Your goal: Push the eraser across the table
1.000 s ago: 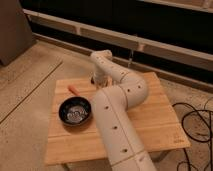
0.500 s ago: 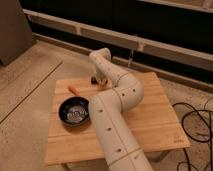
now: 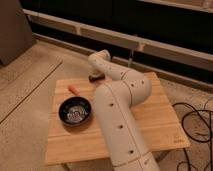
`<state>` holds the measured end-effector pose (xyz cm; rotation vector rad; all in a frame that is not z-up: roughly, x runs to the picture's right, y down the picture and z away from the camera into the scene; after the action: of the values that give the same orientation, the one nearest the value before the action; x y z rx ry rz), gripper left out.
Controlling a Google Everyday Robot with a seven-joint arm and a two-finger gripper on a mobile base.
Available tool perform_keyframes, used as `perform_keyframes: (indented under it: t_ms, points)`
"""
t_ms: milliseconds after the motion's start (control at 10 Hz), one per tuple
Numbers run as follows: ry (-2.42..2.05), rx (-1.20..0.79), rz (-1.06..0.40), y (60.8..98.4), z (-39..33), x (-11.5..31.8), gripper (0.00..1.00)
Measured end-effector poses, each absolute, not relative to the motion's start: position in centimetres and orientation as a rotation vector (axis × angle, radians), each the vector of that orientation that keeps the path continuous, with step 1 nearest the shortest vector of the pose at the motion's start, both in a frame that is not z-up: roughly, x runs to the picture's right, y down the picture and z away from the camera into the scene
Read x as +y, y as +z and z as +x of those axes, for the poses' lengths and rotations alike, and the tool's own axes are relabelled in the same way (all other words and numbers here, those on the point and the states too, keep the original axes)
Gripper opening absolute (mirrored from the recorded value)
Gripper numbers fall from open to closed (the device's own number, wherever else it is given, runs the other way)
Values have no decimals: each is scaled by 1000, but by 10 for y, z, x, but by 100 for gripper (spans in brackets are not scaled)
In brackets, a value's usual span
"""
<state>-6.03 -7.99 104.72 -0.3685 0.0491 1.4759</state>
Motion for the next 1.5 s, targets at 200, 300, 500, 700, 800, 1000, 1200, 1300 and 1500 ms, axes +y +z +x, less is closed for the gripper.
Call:
perform_keyframes:
  t_ms: [200, 300, 500, 700, 800, 1000, 1200, 1300, 1500]
  points:
    - [1539, 134, -321, 1037, -24, -61, 3]
    - [1567, 164, -280, 1035, -7, -60, 3]
    - [1579, 177, -226, 1029, -1, -62, 3]
    - [1582, 165, -245, 1027, -18, -52, 3]
    - [1580, 168, -258, 1027, -23, -47, 3]
    - [1588, 170, -278, 1030, -28, -42, 3]
    - [1618, 141, -292, 1032, -28, -56, 3]
    - [1625, 128, -291, 1032, -26, -64, 3]
    - [1647, 92, -296, 1024, -26, -87, 3]
